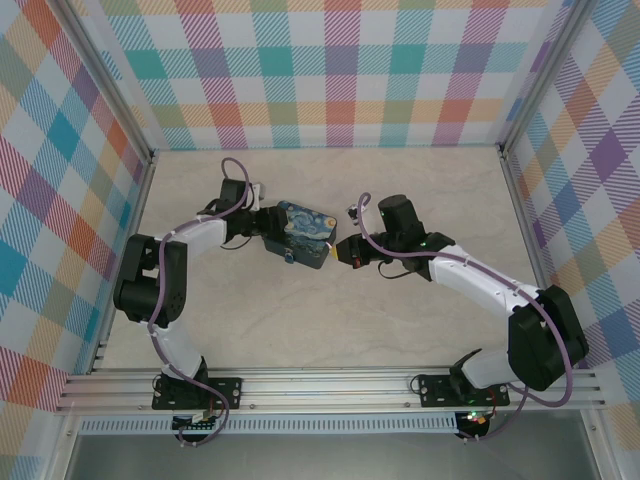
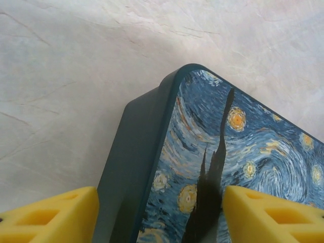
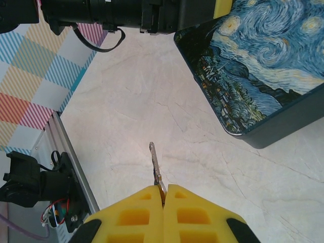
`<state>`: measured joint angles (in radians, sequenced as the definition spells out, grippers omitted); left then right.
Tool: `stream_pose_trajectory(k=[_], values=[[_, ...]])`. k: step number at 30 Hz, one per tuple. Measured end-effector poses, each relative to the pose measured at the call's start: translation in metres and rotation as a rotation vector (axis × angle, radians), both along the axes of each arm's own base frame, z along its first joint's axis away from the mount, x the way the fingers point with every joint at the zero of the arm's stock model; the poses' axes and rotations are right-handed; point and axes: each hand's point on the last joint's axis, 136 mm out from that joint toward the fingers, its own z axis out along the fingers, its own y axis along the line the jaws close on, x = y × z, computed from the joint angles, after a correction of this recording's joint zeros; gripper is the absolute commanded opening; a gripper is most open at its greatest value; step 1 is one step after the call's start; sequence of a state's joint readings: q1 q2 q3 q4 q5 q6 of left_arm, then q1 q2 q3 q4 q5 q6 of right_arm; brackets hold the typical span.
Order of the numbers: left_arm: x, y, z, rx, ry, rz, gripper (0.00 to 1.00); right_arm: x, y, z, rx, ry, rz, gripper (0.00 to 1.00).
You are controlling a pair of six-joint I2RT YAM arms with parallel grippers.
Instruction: Unlock the padlock with the key
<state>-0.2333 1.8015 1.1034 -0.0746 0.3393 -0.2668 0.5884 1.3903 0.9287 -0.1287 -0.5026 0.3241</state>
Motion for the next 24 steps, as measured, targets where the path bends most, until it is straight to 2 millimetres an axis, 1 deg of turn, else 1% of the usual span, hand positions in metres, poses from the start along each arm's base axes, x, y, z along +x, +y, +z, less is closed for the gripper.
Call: stream_pose_trajectory(k=[3, 5, 10, 12, 14, 18, 21, 23, 24], values=[[-0.005, -0.014, 0.0, 0.006, -0.01, -0.042, 0.62, 0.0, -0.001, 0.0, -0.004, 0.001, -0.004, 0.04], [-0.011, -0.028, 0.001, 0.01, -0.017, -0.087, 0.6, 0.002, -0.004, -0.001, -0.007, 0.004, -0.012, 0.04], [-0.028, -0.061, 0.001, 0.017, -0.032, -0.202, 0.6, 0.005, -0.011, -0.007, -0.013, 0.019, -0.036, 0.04], [-0.035, -0.072, 0.001, 0.016, -0.034, -0.239, 0.63, 0.008, -0.015, -0.01, -0.017, 0.03, -0.052, 0.04], [-0.04, -0.079, 0.001, 0.014, -0.031, -0.26, 0.68, 0.011, -0.02, -0.015, -0.023, 0.043, -0.075, 0.04], [-0.044, -0.08, 0.001, 0.019, -0.019, -0.261, 0.79, 0.018, -0.029, -0.024, -0.034, 0.075, -0.117, 0.04], [-0.049, -0.073, 0.004, 0.045, -0.006, -0.241, 0.93, 0.021, -0.033, -0.04, -0.058, 0.122, -0.142, 0.04], [-0.053, -0.065, 0.017, 0.064, -0.021, -0.22, 0.99, 0.021, -0.034, -0.053, -0.076, 0.156, -0.154, 0.04], [-0.055, -0.062, 0.024, 0.068, -0.035, -0.208, 1.0, 0.02, -0.035, -0.058, -0.083, 0.17, -0.156, 0.04]])
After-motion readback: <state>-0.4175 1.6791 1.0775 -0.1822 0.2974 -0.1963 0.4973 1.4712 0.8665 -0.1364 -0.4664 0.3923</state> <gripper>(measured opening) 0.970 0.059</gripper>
